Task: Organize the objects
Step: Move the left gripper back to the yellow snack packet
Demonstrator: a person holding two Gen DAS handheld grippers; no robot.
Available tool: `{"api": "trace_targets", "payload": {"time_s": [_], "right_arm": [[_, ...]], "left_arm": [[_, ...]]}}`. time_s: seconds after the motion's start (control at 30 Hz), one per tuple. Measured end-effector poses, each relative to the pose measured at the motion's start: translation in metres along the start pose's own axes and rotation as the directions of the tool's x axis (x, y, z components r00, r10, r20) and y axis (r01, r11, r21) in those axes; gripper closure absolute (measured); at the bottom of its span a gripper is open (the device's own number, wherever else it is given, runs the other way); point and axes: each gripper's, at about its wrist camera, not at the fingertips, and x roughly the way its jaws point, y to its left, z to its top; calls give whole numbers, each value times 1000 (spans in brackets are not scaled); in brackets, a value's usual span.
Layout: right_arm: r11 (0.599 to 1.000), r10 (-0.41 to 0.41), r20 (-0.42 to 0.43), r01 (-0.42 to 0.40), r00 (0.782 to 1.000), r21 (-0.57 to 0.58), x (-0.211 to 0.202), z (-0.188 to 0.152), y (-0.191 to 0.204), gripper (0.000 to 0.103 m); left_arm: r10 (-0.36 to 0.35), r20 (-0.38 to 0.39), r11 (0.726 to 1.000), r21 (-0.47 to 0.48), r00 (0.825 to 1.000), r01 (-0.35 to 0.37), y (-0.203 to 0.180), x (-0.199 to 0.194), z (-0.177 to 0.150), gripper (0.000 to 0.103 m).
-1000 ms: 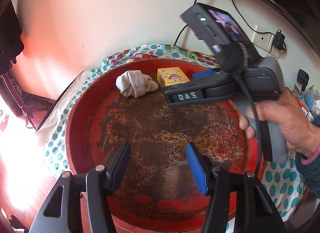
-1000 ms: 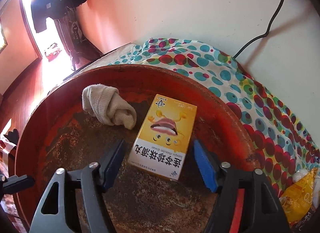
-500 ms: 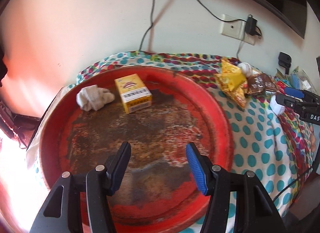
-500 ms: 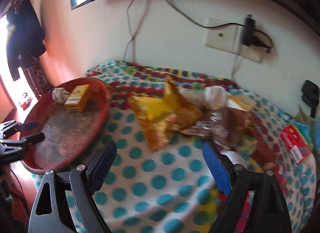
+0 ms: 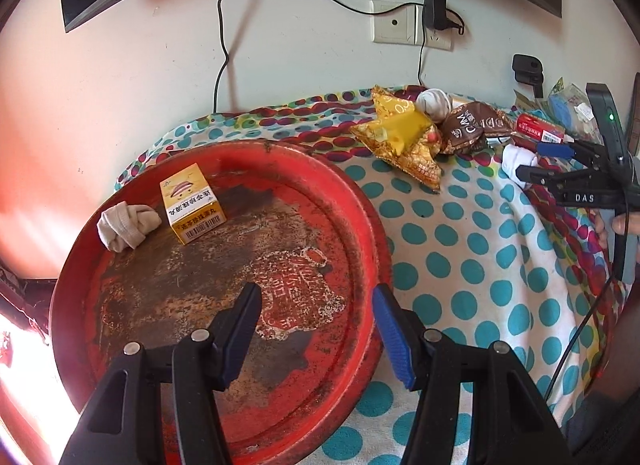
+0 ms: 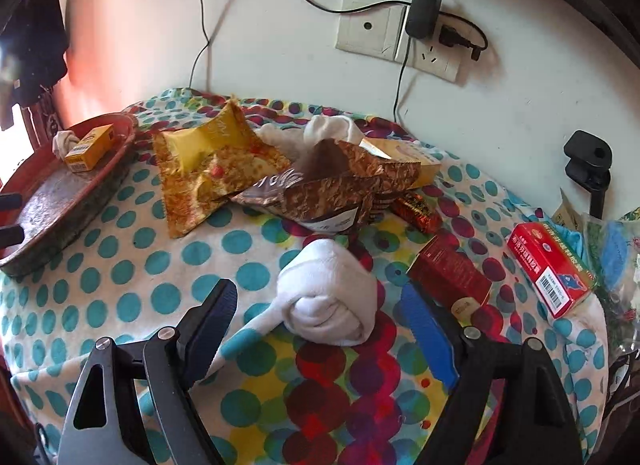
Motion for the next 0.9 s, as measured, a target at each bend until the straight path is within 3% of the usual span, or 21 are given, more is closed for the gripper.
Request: {"api": "trace_targets", "payload": {"time_s": [0.17,0.23,0.27,0.4,0.57,0.7,0.9], "right_arm": [[1000,10,-17,-10,1000,21,10,0,-6,21],[1000,22,-3,-22,1000,6,7,-2,-5,38],[999,32,-4,-32,999,3,7,-3,-6,55],[999,52,15,-52,999,-5,5,-6,-11,57],[998,59,41,-59,997,-4,-3,-12,-17,59],[995,88,53,-90,995,44,-7,-21,-30,59],[992,106,52,-109,993,57,-9,-24,-34,59]], "left_arm": [[-4,-1,1000,-21,1000,4,1,2,0,44],[12,5,1000,-13,1000,-12,-1,1,0,44],[14,9,1000,-8,1000,-14,-2,0,0,44],[21,19,1000,0,1000,-21,-11,-3,5,44],[-53,29,998,48,998,51,-33,-5,28,44],[-98,34,980,179,995,91,-59,1,68,44],[-219,-19,947,235,975,218,-73,30,133,42]]}}
